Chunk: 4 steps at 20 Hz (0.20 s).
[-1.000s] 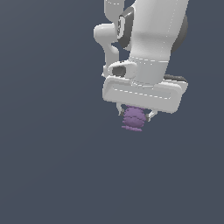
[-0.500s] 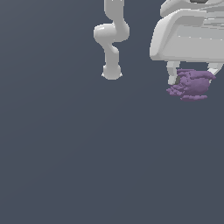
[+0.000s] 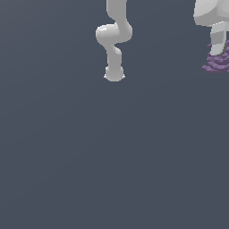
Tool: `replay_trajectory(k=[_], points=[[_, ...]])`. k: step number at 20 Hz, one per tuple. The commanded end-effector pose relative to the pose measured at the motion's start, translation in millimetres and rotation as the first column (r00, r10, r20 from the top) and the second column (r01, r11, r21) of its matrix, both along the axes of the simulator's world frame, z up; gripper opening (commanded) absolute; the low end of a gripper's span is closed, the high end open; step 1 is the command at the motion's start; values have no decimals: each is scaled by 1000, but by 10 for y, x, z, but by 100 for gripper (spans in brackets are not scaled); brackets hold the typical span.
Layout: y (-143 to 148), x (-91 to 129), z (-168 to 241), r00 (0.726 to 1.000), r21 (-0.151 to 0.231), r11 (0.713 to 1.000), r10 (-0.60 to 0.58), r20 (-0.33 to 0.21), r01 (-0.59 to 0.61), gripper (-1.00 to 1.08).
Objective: Pick up the object and move it to a goal position.
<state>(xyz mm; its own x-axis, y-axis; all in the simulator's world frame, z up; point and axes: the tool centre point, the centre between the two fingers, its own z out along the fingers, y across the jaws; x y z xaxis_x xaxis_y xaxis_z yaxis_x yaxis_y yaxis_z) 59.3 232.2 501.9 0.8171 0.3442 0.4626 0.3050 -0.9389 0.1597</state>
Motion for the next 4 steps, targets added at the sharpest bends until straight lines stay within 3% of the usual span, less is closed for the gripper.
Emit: replay_trajectory(k=[1, 4], points=[[45, -32, 43, 1000, -5, 1000, 18, 4, -18, -100], [49, -37, 44, 1000, -5, 1000, 20, 4, -20, -100]])
